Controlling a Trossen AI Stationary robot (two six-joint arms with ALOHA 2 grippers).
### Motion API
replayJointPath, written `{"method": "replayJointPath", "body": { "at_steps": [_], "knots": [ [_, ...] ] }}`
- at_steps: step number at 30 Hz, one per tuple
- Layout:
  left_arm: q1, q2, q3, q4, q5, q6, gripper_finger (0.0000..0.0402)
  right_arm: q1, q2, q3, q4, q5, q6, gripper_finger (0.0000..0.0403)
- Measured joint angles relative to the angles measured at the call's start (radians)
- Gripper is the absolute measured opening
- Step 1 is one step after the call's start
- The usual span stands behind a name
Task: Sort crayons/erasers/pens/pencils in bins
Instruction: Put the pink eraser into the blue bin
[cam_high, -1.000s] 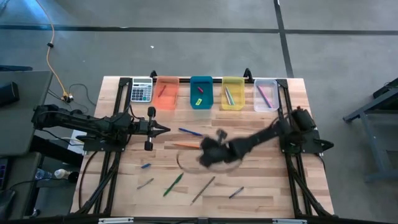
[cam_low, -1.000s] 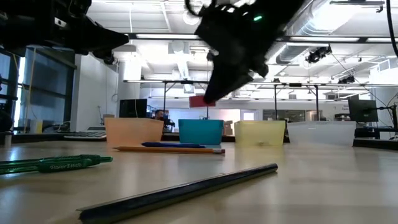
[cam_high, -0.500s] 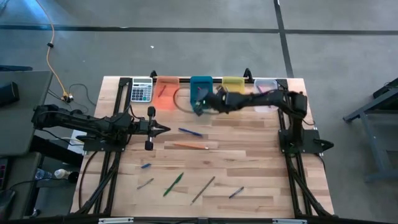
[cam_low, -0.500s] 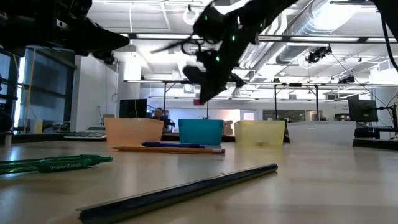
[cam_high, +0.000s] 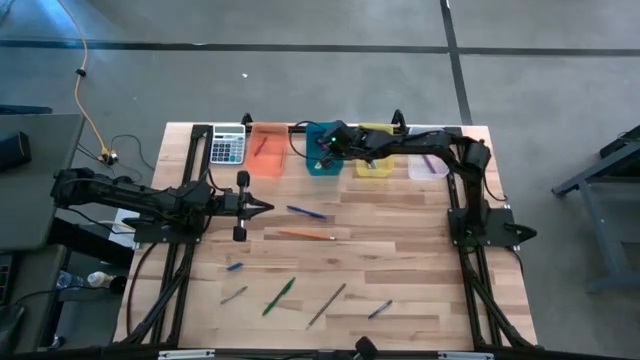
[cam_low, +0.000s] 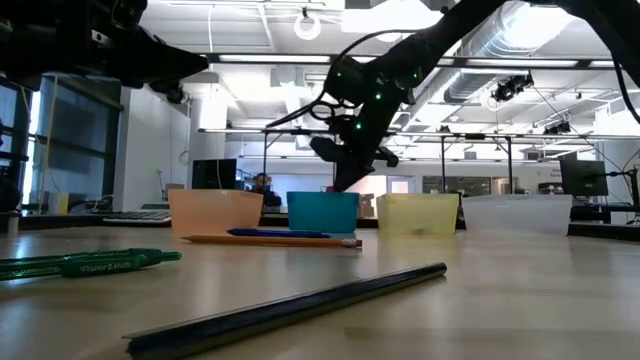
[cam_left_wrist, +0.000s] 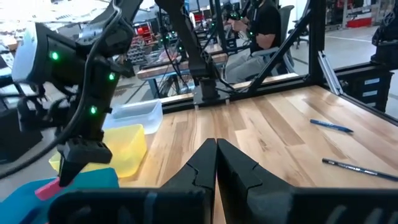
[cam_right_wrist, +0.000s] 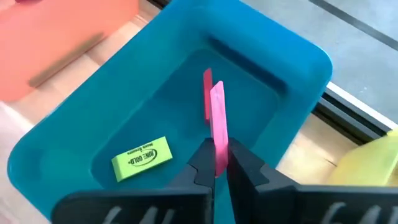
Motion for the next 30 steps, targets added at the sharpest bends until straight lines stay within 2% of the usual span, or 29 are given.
{"method": "replayJointPath", "body": {
  "at_steps": [7,13,23,30],
  "knots": [
    [0.0,0.0,0.0,-0.001,0.002,0.005,0.0003,0.008,0.029,-0.001,0.041,-0.029,-0.018,0.0005],
    [0.0,0.0,0.0,-0.003,0.004,0.003,0.0003,0.007,0.032,-0.001,0.011,-0.024,-0.026,0.0006],
    [0.0,0.0,0.0,-0.004,0.004,0.002,0.0003,0.008,0.032,-0.001,0.0,-0.014,-0.025,0.0064],
    [0.0,0.0,0.0,-0.004,0.004,0.002,0.0003,0.008,0.018,-0.001,-0.008,-0.025,-0.044,0.007]
  ]
}}
